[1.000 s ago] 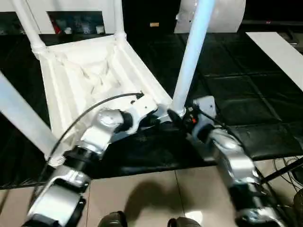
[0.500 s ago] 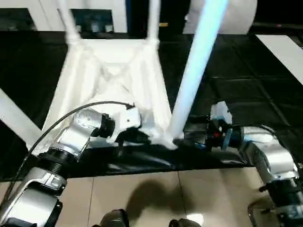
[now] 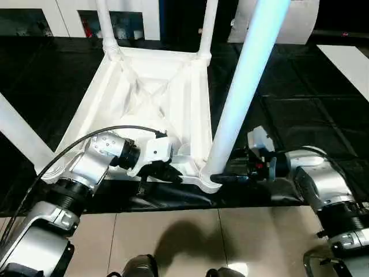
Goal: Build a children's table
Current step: Rotate leg to tighten
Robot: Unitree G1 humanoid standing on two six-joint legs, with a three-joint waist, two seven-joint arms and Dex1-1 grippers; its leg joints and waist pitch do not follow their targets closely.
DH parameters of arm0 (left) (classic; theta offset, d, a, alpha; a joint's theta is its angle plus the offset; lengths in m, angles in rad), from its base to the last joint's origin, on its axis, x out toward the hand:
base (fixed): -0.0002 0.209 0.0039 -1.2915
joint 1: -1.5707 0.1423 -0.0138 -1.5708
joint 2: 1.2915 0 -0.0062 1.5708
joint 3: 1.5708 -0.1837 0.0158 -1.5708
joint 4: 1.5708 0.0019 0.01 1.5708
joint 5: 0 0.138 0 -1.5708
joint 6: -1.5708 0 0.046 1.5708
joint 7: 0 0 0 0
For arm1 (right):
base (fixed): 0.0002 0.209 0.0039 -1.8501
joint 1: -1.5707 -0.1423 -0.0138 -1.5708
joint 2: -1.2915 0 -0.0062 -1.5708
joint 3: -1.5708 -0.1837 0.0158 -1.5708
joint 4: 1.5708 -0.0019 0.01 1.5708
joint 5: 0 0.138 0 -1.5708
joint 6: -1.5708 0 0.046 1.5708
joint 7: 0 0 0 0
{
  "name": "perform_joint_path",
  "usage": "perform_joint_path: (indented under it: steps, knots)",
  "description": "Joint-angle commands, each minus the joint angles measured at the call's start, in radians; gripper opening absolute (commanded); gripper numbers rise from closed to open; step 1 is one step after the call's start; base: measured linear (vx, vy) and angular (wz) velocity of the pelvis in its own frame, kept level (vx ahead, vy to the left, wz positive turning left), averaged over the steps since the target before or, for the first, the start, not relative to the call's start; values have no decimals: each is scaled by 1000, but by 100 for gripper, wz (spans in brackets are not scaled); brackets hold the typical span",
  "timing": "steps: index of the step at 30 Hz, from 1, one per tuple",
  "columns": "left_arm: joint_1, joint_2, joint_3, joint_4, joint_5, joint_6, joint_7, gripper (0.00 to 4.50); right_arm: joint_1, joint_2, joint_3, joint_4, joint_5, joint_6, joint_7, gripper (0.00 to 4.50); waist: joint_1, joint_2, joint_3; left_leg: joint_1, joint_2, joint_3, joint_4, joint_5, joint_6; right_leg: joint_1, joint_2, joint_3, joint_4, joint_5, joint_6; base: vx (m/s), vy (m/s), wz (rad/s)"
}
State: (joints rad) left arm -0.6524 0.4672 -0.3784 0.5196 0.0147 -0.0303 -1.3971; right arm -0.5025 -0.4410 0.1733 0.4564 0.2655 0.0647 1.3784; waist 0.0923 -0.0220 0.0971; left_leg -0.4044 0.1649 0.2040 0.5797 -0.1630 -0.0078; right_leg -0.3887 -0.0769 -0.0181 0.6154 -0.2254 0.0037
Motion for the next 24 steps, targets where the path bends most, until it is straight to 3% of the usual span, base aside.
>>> perform_joint_path:
  steps: [1, 10, 17, 21, 24]
  knots:
    - [-4, -8, -44, -4, 17, -22, -49, 0, -11, 5, 7, 15, -4, -12, 14, 281, -5, -1, -67, 39, 74, -23, -58, -105, 103, 29, -70, 28, -47, 67, -326, 0, 0, 0]
    - [-2, -7, -48, -3, 16, -22, -54, 0, -6, 20, 3, 24, 26, 26, 41, 209, -4, 3, -65, 40, 75, -24, -60, -109, 100, 29, -69, 27, -47, 68, -330, 0, 0, 0]
    - [2, -3, -49, -8, 17, -17, -60, 0, 23, 21, 9, -18, 62, 116, 64, 198, -2, 7, -63, 41, 76, -25, -64, -133, 87, 28, -69, 28, -50, 47, -329, 0, 0, 0]
    - [6, 0, -49, -11, 17, -12, -62, 0, 53, 29, 11, -54, 82, 213, 33, 198, 1, 9, -61, 42, 77, -25, -67, -148, 74, 27, -70, 29, -53, 36, -325, 0, 0, 0]
    - [7, -5, -48, -9, 18, -8, -58, 0, 71, 30, 19, -79, 80, 227, 24, 198, 1, 8, -60, 43, 77, -26, -69, -162, 62, 26, -73, 29, -54, 16, -319, 0, 0, 0]
